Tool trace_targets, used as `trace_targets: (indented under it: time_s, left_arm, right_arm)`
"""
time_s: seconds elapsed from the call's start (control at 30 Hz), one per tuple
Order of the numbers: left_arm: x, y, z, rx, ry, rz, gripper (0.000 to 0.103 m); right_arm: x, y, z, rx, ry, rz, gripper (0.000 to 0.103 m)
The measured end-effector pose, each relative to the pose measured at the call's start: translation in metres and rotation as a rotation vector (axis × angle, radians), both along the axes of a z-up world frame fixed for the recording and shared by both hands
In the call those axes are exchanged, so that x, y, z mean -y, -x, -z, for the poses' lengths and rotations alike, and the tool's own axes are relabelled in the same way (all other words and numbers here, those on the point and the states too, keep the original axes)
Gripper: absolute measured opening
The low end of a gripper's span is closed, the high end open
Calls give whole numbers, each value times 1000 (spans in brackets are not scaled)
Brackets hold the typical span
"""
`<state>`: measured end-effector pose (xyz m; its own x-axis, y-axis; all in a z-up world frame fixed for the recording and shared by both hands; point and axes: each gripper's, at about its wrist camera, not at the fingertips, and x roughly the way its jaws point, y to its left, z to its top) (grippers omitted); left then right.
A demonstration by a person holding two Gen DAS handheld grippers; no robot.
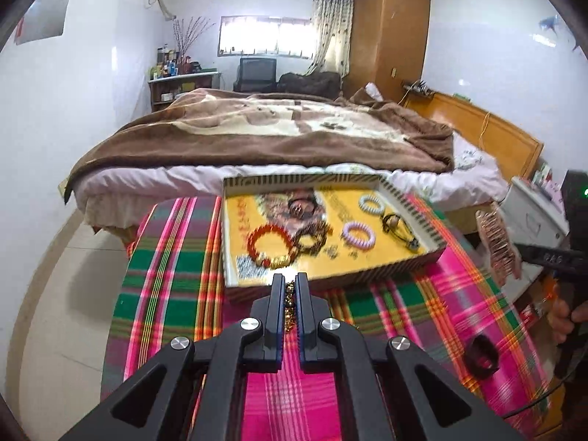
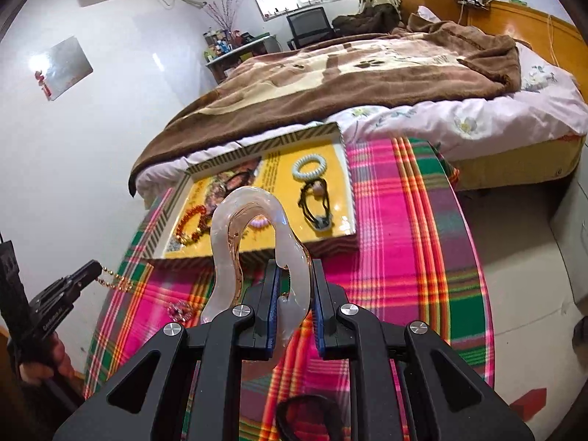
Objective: Organize jewelry
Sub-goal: 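Carry the clear claw clip and gold chain over the yellow tray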
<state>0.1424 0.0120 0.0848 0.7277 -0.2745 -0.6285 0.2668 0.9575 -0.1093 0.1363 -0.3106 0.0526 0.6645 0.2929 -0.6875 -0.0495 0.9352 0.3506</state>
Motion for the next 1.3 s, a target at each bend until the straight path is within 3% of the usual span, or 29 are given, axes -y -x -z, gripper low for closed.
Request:
trace_targets:
  time_s: [0.63,0.77,1.0,1.3]
  left_arm:
    - [-4,-83,-35,53,27,11,5]
    - [-1,-109,-32,26,58,29,5]
    - [10,-152,-21,5,38,49,5]
    - [22,-213,16,-71,11,49,5]
  right_arm:
    - [-30,-68,-17,-2,18,-55,16]
    - [-37,-90,-19,-5,33,-64,16]
    - [-48,-134,-11,-42,68,-69,16]
    - [-59,-191,15,-114,123,-73,16]
